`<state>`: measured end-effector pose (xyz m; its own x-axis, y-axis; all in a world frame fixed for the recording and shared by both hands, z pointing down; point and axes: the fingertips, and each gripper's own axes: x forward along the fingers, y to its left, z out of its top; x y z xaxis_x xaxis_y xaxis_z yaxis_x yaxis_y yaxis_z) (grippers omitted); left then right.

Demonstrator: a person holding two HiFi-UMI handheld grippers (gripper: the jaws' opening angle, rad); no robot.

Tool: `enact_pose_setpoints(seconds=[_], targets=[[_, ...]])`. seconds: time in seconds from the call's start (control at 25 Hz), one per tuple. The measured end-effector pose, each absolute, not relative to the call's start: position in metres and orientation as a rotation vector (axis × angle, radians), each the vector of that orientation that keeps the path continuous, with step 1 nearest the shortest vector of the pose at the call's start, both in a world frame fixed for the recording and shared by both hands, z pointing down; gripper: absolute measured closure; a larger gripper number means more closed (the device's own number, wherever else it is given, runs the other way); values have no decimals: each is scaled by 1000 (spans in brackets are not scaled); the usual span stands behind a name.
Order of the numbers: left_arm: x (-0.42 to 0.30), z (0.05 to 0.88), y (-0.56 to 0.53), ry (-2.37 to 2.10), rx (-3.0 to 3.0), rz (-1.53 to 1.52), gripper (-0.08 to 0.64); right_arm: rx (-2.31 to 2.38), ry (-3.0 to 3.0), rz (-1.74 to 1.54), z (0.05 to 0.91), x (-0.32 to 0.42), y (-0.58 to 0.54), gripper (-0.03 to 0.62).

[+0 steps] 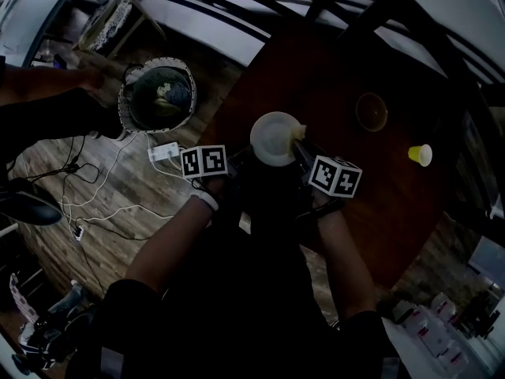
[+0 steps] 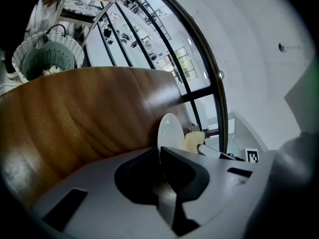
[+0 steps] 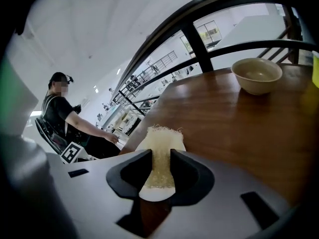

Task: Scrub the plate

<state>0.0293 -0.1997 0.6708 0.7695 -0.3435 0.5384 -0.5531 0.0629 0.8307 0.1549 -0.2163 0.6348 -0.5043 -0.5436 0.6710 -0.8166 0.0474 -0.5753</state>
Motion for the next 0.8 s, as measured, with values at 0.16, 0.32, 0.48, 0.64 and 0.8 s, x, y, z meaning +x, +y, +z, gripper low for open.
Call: enact_pose_setpoints(seconds=[0.16, 0.32, 0.48, 0.64, 0.8], targets=[[30, 670, -200, -745, 1544, 186, 532, 1409, -2060, 1428, 628, 154, -214, 465], [30, 671, -201, -743, 1545, 184, 532, 1332, -2107, 1421, 622, 122, -208, 465], [31, 671, -201, -742, 1540, 181, 532, 1188, -2175, 1460, 623, 73, -197, 465], [29, 671, -203, -742, 1529, 168, 534, 1137, -2153, 1513, 637, 53, -187, 465], [27, 671, -202, -740, 1526, 163, 534, 1157, -2128, 1527, 643, 64, -187, 465]])
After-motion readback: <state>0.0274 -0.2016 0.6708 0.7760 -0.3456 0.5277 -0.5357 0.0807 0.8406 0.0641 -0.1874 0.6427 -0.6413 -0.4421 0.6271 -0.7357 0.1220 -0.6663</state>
